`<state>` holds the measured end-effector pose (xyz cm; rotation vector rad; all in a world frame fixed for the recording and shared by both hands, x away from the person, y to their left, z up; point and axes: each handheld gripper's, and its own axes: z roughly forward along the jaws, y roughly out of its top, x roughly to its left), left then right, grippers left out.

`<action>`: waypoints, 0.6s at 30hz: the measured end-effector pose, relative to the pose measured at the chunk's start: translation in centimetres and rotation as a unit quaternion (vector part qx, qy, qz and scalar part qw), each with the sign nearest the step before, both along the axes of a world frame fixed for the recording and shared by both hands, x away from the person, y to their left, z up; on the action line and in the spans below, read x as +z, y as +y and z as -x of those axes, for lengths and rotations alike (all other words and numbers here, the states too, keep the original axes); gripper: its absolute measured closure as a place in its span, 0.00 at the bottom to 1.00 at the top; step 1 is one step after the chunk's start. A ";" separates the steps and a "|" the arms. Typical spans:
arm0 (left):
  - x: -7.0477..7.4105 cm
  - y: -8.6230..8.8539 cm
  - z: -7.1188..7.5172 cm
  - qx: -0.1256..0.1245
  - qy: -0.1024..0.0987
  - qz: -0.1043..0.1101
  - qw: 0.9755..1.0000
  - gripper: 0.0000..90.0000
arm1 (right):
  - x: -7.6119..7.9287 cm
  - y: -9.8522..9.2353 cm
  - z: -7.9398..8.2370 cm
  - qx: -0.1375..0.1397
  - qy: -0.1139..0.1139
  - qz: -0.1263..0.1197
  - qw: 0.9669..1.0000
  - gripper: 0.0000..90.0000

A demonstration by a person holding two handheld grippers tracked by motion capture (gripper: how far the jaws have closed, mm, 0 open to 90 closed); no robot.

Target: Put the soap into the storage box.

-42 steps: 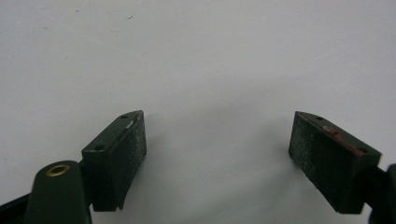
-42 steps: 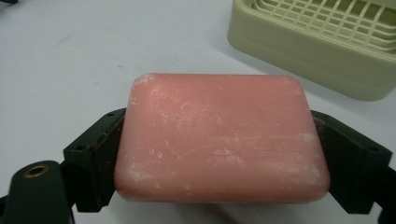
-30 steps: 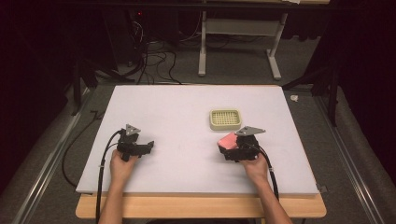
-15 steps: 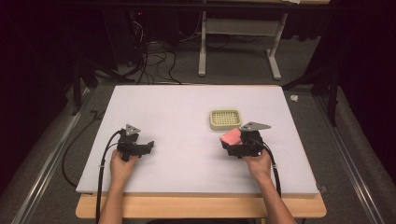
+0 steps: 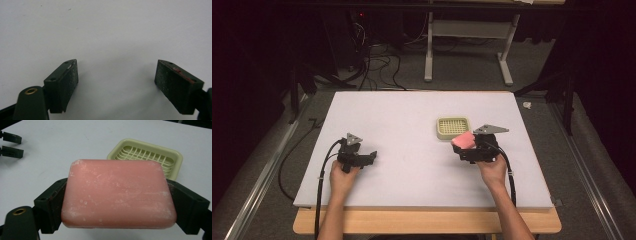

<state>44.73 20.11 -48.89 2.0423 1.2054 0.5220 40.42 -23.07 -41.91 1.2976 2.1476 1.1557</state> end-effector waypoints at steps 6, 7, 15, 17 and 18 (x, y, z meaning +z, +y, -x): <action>0.0 0.0 0.0 0.000 0.000 0.000 1.000 0.22 | 0.4 0.0 -0.5 0.000 0.001 -0.003 1.000 0.15; 0.0 0.0 0.0 0.000 0.000 0.000 1.000 0.22 | 0.4 0.0 -0.6 0.001 0.000 -0.003 1.000 0.15; 0.0 0.0 0.0 0.000 0.000 0.000 1.000 0.22 | 0.7 -0.1 -1.3 -0.002 0.005 -0.015 1.000 0.15; 0.0 0.0 0.0 0.000 0.000 0.000 1.000 0.22 | 0.7 -0.1 -1.4 -0.005 0.009 -0.014 1.000 0.15; 0.0 0.0 0.0 0.000 0.000 0.000 1.000 0.22 | 0.8 -0.1 -1.5 -0.005 0.009 -0.015 1.000 0.15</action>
